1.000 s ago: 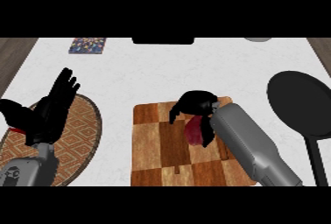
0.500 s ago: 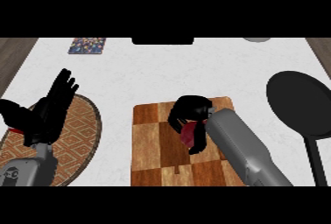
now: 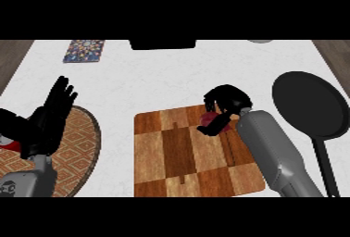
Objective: Pick the pear from the cutting board and place it in the pan
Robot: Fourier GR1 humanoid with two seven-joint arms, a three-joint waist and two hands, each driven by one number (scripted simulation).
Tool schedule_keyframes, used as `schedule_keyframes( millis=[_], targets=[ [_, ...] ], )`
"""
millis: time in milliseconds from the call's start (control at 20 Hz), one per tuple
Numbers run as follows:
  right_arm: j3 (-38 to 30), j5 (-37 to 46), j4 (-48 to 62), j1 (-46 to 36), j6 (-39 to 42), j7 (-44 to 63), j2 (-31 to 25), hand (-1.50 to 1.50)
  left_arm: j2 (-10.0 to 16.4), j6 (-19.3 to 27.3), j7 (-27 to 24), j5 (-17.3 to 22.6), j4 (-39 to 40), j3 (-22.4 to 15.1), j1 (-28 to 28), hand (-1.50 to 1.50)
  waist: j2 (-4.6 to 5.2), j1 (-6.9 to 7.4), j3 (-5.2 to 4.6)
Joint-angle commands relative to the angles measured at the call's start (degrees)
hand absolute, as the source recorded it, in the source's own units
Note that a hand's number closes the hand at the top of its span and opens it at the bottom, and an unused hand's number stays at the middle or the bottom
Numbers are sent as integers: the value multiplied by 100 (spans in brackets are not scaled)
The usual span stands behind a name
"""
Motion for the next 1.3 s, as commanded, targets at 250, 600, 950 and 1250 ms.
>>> schedule_keyframes(
  millis=[250, 600, 950, 1250],
  targets=[
    [-119, 1248, -1402, 23, -1687, 3410, -104, 150, 10, 27, -19, 28, -61, 91, 120, 0, -84, -135, 0],
    [248, 1787, -3859, 29, -323, 4926, -54, 150, 53, -70, 184, 135, -203, 106, 35, 0, -11, 9, 16],
    [-192, 1718, -5527, 772, 331, 5358, -398, 150, -56, -95, 214, 14, -712, -60, 456, 0, 69, 227, 23],
    [-1263, 1232, -5240, 961, -361, 4623, -1078, 150, -98, -199, -84, -28, 302, 82, -278, 0, 111, 234, 22]
  ],
)
